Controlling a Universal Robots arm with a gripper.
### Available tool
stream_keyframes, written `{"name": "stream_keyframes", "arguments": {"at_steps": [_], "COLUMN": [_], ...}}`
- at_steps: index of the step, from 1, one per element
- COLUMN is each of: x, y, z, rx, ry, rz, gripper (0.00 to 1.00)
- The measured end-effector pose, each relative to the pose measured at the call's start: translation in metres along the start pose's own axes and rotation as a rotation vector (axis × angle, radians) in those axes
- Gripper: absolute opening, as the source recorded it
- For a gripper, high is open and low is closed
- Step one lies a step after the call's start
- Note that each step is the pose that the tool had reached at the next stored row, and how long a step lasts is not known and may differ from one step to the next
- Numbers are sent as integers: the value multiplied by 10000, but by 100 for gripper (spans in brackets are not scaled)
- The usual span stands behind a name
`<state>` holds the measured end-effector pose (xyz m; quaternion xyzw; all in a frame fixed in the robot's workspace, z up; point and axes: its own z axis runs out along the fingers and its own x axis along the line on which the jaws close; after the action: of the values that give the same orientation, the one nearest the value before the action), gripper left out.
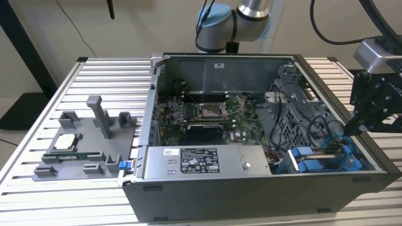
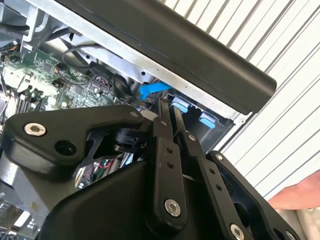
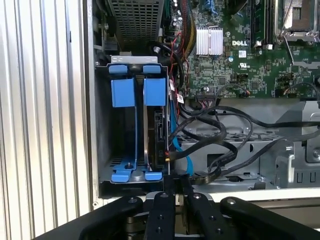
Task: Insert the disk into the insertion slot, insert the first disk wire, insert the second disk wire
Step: 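Insert the second disk wire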
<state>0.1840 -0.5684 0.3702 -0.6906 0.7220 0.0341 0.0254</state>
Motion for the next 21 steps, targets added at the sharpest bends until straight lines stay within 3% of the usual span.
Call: {"name": "stream_keyframes", "arguments": {"at_steps": [7, 12, 21], "x": [-12, -12, -1], "y": [71, 171, 427], "z": [-164, -217, -229], "rx": [0, 16, 233], "ry": [-1, -18, -72], "rz": [0, -2, -21], "gripper": [0, 0, 0]}}
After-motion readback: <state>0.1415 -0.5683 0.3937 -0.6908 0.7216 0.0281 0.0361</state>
